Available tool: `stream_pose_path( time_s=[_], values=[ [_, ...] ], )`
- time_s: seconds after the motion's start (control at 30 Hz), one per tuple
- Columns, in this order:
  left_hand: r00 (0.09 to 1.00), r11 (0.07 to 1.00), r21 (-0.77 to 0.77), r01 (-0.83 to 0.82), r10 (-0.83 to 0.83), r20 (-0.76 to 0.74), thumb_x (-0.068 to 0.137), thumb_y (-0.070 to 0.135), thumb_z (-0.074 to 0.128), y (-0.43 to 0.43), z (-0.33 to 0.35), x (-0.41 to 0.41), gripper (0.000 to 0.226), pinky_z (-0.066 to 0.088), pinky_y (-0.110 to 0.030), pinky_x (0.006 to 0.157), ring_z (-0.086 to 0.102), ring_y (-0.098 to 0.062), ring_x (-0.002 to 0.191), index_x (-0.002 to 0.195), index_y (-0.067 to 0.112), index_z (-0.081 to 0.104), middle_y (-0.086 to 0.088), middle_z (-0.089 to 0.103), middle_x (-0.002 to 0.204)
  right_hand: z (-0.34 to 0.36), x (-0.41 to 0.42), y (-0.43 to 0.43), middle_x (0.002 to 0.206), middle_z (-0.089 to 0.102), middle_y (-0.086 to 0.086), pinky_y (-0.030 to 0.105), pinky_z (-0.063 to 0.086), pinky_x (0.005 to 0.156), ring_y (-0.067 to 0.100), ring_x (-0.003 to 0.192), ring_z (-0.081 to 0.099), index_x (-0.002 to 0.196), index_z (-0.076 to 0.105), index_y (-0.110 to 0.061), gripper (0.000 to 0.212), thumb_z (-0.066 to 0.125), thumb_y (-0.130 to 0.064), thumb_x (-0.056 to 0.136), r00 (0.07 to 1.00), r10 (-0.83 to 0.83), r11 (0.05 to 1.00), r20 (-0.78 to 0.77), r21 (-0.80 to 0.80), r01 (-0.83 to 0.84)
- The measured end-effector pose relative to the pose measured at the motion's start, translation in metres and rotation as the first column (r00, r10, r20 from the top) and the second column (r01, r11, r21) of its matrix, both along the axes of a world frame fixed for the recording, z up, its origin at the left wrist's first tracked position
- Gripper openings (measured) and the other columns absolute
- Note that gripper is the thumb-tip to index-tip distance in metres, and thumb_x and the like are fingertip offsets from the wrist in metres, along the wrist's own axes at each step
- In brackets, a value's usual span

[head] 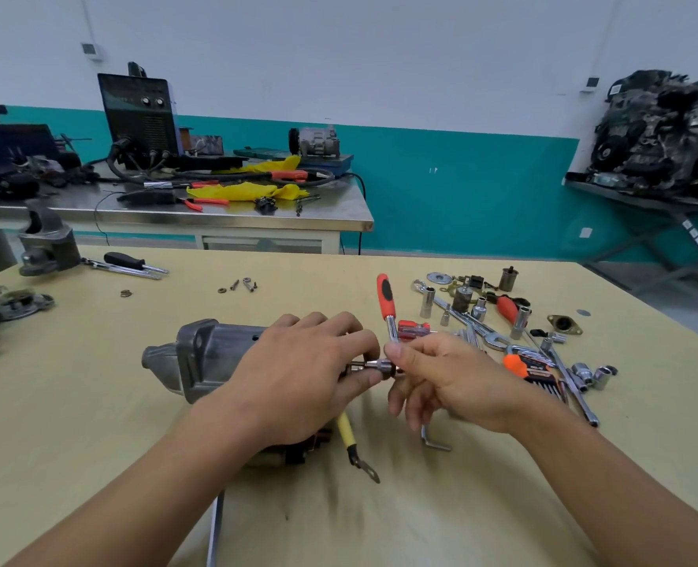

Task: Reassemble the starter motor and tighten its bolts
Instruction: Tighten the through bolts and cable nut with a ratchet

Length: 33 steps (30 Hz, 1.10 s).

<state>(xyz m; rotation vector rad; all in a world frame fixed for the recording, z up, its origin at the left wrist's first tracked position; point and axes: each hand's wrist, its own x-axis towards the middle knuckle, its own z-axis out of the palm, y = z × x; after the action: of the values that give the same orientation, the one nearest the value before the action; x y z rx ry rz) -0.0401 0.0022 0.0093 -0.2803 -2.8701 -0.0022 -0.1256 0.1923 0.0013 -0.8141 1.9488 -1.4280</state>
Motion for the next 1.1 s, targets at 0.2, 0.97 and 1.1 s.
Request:
stream_pose_path(
  time_s=[0.2,0.97,1.1],
  values=[
    [1.000,1.000,0.007,-0.004,0.004,-0.015,0.098,0.062,0.014,0.0013,-0.0001,0.0009,0.047,0.039,-0.035,0.089,0.050,-0.011,0.106,0.119,0.044,0.053,0.019,0.044,0.131,0.0040,-0.0025,0.0064,0.079,0.075,0.007,0.025,0.054,0.061,0.018,0.065,0.070,0.098,0.075,-0.016,0.021,0.082,-0.025,0.079,0.979,-0.012,0.999,-0.204,-0.052,0.001],
    [0.999,1.000,0.030,-0.003,0.004,-0.032,0.091,0.071,0.022,-0.0015,-0.0018,-0.0010,0.048,0.036,-0.031,0.085,0.048,-0.006,0.102,0.115,0.045,0.054,0.021,0.046,0.125,0.0076,0.0020,0.0052,0.088,0.077,0.012,0.024,0.052,0.052,0.021,0.056,0.069,0.094,0.071,-0.014,0.037,0.071,-0.049,0.080,0.999,0.010,1.000,-0.038,0.013,-0.010],
    [1.000,1.000,0.012,-0.004,0.004,-0.027,0.093,0.068,0.018,-0.0007,-0.0023,-0.0004,0.052,0.037,-0.032,0.086,0.050,-0.008,0.105,0.119,0.046,0.057,0.021,0.046,0.127,0.0053,0.0019,0.0032,0.082,0.074,0.015,0.024,0.050,0.052,0.021,0.055,0.067,0.093,0.069,-0.013,0.042,0.071,-0.051,0.076,0.996,0.006,1.000,0.090,-0.013,-0.005]
  ],
)
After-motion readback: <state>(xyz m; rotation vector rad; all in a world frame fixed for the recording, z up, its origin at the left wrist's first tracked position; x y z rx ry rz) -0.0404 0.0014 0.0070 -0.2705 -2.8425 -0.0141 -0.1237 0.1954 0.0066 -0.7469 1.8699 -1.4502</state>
